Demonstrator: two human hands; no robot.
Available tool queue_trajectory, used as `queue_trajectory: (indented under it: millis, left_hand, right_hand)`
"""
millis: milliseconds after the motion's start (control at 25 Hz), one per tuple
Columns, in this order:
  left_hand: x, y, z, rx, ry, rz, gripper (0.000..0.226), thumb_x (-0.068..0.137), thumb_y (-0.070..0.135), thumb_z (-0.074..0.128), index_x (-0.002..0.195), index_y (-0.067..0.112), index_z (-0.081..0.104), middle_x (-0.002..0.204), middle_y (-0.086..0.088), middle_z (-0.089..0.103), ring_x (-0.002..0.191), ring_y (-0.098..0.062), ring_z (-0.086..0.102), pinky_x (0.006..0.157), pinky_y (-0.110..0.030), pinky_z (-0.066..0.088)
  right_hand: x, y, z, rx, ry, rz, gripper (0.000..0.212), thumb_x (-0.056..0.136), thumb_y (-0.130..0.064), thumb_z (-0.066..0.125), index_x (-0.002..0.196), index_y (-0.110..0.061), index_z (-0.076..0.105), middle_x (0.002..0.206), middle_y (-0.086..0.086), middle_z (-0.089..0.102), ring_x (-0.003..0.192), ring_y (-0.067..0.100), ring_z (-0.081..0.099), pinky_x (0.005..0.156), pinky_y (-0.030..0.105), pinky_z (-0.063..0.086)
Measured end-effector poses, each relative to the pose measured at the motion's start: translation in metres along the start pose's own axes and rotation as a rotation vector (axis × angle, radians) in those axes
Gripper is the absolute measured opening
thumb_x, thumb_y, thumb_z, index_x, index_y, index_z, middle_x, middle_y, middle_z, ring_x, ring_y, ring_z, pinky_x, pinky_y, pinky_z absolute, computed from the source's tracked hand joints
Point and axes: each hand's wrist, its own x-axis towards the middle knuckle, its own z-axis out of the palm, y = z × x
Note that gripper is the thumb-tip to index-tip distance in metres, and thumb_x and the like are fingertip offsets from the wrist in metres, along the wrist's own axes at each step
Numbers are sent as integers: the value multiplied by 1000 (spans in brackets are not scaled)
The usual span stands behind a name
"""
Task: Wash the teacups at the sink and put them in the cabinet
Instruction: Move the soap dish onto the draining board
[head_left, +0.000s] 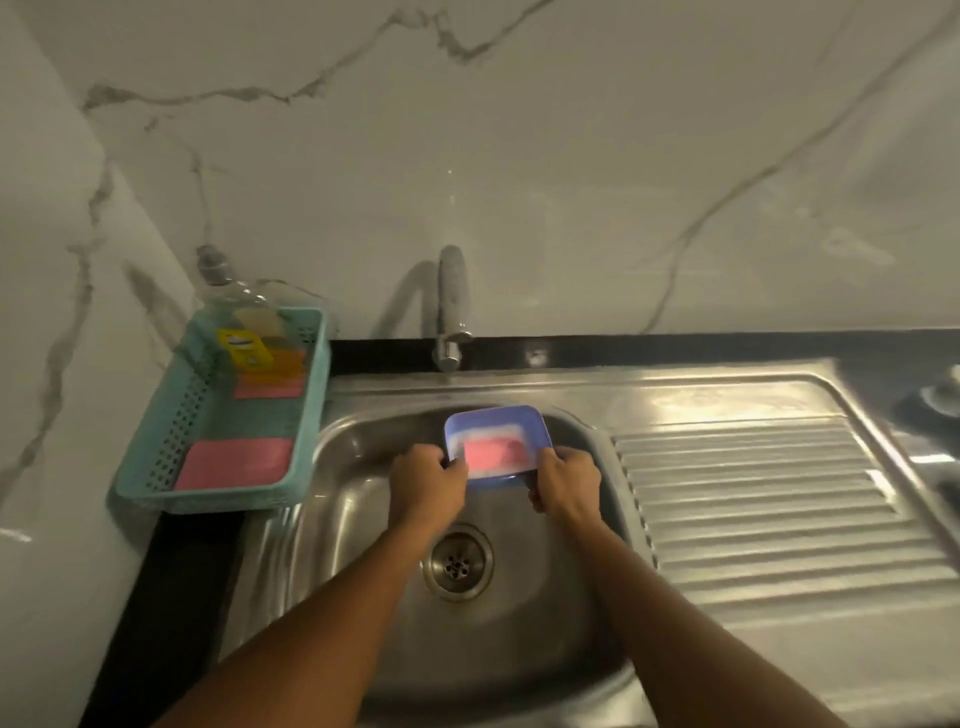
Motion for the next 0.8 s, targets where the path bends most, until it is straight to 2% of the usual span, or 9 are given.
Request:
queue_trajectory:
  millis: [80,160,320,400,520,640,720,800]
  left_hand:
    - [-14,25,25,-49,-83,38,32,93,23,63,72,-2,65,59,-16,69,45,-20,68,47,-37,59]
    - [-21,53,49,-95,-146,69,27,96,22,64,79,1,68,65,-15,71,47,-18,69,49,-33,60]
    - [-11,107,101,-138,-214,90,19,96,18,65,86,3,71,70,-15,73,55,-22,72,57,-37,63]
    - [-1,127,124,-138,-236,106,15,96,14,66,88,3,72,70,-14,73,55,-21,73,57,-34,63]
    - [16,143,155,-123,-263,111,15,95,10,64,87,-1,71,70,-17,72,53,-21,72,52,-27,60]
    - [23,139,167,-110,-254,78,18,95,7,62,84,-5,70,71,-20,72,50,-20,70,49,-26,58]
    - [26,136,171,-111,-247,67,21,95,9,63,85,-7,69,72,-21,73,50,-21,71,51,-28,60]
    - [29,134,174,-133,-231,74,23,96,12,64,86,-8,69,72,-20,73,52,-21,71,54,-30,62]
  right_hand:
    - [13,7,-39,-81,53,-33,28,88,-15,51,67,-5,65,55,10,61,51,20,61,52,29,51]
    - [29,10,-76,-79,97,-35,26,86,-16,53,66,-8,67,55,10,63,53,28,62,51,31,53]
    - [75,9,-138,-37,157,-51,19,93,-8,53,90,-4,71,62,12,65,45,19,57,41,22,44]
    - [99,11,-156,-25,188,-58,19,94,-8,53,94,-3,71,64,13,65,46,19,56,41,21,43]
    - [132,21,-170,-39,201,-27,23,93,-7,51,86,1,71,61,12,64,48,22,56,46,23,44]
    - [145,30,-168,-37,169,-13,24,92,-8,50,85,1,70,62,12,63,49,23,56,42,21,43]
    - [150,33,-166,-8,175,-15,23,94,-11,49,90,-3,70,65,10,62,47,19,55,39,18,40]
    - [155,34,-162,2,191,-17,24,94,-13,49,86,-4,70,66,11,63,46,18,55,39,17,40]
